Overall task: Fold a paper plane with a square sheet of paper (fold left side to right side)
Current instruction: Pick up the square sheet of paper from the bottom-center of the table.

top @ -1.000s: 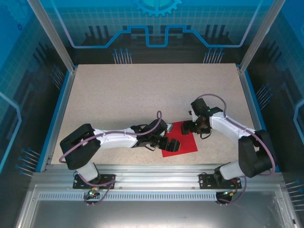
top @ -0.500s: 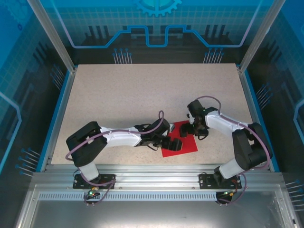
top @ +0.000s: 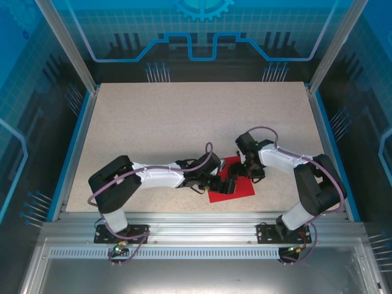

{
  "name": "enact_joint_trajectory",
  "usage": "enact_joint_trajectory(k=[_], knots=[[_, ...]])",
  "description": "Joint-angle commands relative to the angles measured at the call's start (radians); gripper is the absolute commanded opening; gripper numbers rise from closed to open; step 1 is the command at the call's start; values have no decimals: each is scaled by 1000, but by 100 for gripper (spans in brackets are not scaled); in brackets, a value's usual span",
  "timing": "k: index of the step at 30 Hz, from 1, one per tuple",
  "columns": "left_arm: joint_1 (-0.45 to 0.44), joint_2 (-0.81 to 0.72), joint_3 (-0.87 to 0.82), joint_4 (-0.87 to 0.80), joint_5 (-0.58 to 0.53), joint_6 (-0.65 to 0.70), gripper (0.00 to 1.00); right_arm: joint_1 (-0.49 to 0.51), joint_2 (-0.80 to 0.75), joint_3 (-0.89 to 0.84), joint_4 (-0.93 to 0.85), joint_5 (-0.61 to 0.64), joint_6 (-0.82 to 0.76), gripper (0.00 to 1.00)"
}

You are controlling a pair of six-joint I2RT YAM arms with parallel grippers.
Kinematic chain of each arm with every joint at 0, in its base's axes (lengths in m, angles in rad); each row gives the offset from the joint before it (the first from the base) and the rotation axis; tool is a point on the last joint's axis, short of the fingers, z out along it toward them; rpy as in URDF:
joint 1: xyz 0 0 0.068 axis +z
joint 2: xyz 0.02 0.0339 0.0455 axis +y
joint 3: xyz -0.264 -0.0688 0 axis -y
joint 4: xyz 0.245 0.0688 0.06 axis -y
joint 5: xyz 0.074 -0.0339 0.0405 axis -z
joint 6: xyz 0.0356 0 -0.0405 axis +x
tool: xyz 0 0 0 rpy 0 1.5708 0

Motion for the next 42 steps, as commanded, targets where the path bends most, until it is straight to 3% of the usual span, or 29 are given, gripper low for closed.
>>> enact_joint_trajectory(k=[1,26,30,35,42], knots=[[2,20,22,-25,26,-7,95,32,24,-16,-10,-55,22,91],[2,50,44,-52,26,-15,94,87,10,-5,5,-109,31,90],[2,52,44,-49,27,-12,94,76,2,-18,45,-171,32,89],[2,50,44,-50,28,-12,94,74,15,-15,46,-179,28,79],[3,4,8,-10,21,-7,94,57,-11,-26,64,-204,26,54]])
